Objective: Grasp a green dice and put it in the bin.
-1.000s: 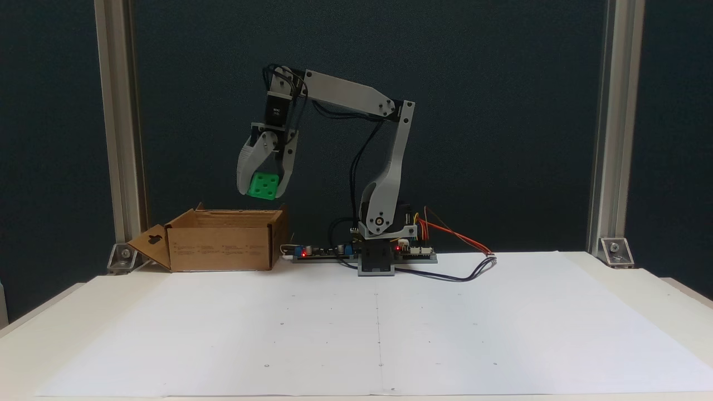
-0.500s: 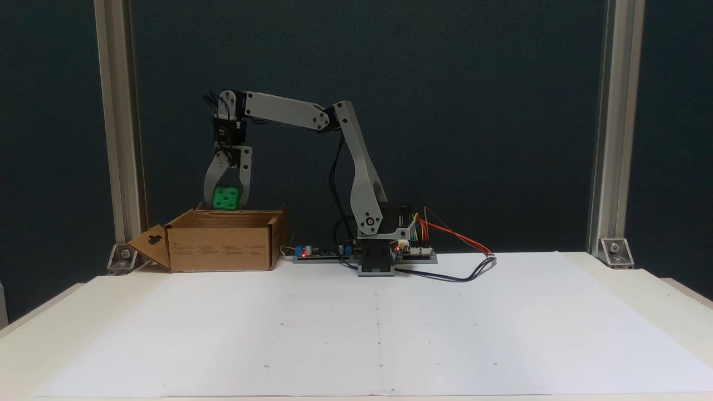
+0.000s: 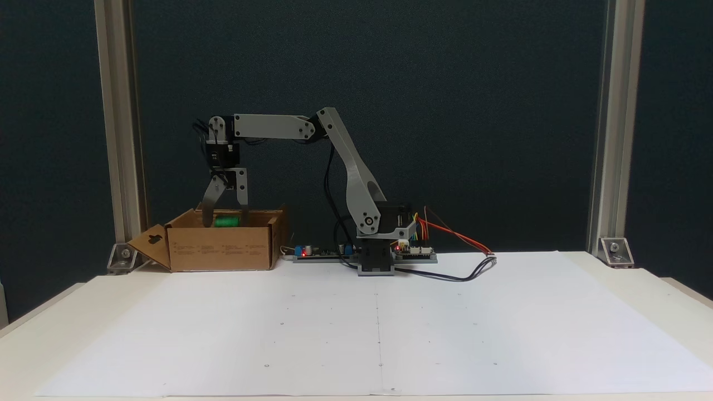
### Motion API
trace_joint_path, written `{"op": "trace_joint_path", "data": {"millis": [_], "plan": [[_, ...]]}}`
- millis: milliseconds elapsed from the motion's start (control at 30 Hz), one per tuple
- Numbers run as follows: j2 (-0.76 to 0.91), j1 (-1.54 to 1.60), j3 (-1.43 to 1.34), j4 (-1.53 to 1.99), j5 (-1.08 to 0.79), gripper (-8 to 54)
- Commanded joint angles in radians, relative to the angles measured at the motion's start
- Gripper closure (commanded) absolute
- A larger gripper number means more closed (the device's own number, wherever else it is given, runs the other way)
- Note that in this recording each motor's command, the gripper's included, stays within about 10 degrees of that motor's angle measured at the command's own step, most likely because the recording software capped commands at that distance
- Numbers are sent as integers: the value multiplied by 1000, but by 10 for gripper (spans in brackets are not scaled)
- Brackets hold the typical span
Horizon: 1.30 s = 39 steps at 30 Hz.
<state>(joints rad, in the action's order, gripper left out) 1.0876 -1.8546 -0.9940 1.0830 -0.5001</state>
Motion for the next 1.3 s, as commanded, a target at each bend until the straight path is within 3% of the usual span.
{"op": "trace_joint_path", "data": {"millis": [0, 133, 367, 733, 967, 1267], "plan": [[9, -11, 61, -20, -71, 41], [18, -15, 63, -64, -44, 28], [230, 89, 84, -60, 247, 29], [462, 762, 54, -31, 328, 28], [693, 1248, -153, -20, 365, 11], [873, 1776, -382, -89, 466, 9]]}}
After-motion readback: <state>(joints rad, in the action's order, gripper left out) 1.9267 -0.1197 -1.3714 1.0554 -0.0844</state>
